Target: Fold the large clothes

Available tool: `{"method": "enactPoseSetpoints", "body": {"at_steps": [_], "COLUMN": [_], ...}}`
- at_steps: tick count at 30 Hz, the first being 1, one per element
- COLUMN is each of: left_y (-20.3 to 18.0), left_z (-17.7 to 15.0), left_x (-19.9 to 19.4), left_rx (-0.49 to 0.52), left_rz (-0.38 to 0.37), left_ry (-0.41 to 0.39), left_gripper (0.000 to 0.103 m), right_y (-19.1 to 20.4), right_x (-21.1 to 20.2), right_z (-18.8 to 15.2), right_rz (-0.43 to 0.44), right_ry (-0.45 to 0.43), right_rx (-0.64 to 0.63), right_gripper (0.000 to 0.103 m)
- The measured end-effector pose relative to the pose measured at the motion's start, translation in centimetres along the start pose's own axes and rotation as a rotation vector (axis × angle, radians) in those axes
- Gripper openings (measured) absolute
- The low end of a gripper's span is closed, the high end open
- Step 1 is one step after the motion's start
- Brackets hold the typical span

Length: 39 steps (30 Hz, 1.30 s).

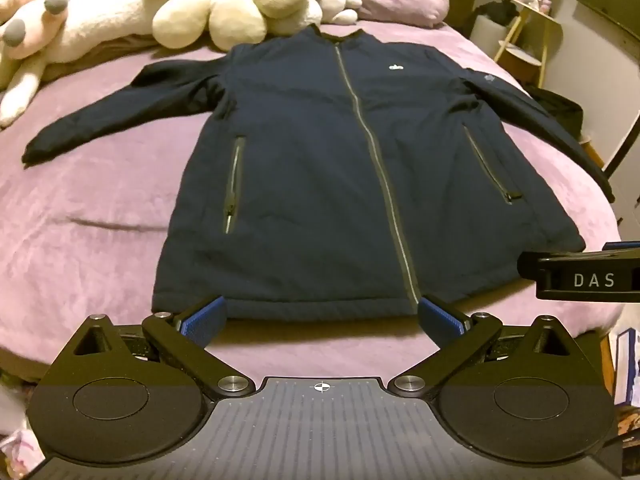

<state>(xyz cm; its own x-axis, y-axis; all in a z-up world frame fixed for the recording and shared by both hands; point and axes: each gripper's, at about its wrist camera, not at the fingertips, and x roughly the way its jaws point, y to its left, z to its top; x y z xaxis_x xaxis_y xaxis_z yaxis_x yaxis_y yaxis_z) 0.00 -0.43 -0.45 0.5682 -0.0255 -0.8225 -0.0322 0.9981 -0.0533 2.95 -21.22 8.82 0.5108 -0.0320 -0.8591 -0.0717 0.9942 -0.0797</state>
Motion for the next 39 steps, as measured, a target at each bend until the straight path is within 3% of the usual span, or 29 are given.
{"method": "enactPoseSetpoints", "body": {"at_steps": [39], "left_y": [0.57], "left_z": [-0.52], "left_x": [0.8], "left_rx": [-0.015], "left_rz": [-0.034], "left_ry": [0.016], "left_gripper": [0.103], "right_y": [0.12], "right_x": [0.3], "right_z": [-0.16], "right_rz": [-0.002], "right_ry": [-0.002], "right_rx": [0.004], "right_gripper": [0.103]}}
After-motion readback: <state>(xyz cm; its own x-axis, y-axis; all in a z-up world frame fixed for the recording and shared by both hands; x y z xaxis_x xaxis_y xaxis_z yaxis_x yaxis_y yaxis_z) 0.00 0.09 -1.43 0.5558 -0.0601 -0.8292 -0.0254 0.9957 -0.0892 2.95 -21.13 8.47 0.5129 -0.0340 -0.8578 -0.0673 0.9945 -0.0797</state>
